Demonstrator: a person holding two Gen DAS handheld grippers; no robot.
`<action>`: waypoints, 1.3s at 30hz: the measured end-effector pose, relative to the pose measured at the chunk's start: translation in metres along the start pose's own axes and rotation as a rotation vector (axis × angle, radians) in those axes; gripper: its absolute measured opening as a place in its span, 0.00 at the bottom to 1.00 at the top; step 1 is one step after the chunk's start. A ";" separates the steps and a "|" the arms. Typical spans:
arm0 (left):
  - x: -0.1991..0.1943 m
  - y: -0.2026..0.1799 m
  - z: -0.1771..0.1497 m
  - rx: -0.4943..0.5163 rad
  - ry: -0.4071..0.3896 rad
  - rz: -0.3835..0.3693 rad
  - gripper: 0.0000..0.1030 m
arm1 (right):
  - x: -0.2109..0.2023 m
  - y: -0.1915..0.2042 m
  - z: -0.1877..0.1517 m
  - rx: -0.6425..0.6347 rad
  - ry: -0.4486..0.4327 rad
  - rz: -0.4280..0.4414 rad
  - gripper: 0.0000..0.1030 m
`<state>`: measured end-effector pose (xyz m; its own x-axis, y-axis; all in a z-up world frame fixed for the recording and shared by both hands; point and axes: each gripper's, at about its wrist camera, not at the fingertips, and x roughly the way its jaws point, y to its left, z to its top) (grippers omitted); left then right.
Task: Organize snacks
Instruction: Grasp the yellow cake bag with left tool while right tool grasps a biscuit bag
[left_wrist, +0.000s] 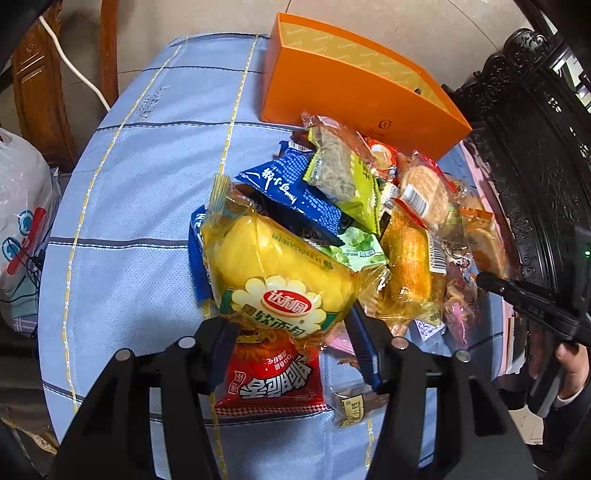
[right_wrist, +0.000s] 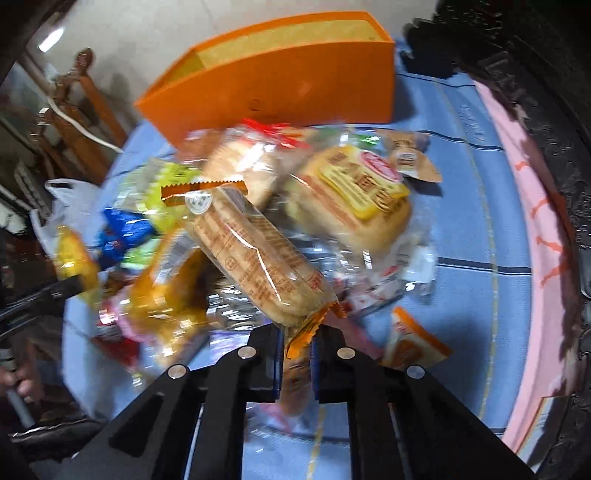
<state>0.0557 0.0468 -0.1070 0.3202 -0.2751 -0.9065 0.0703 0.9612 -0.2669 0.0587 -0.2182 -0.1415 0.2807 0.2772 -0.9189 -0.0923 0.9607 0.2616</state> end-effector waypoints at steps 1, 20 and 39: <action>0.000 0.000 0.000 -0.001 0.000 -0.002 0.53 | 0.000 0.000 -0.001 0.003 0.004 0.012 0.11; -0.042 -0.080 0.167 0.131 -0.233 -0.105 0.53 | -0.070 0.017 0.142 -0.015 -0.278 0.090 0.11; 0.025 -0.072 0.237 0.024 -0.103 -0.089 0.96 | -0.038 -0.028 0.174 0.152 -0.332 -0.009 0.83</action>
<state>0.2827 -0.0239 -0.0335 0.4065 -0.3564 -0.8412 0.1244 0.9338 -0.3355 0.2165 -0.2538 -0.0629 0.5777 0.2331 -0.7822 0.0474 0.9471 0.3173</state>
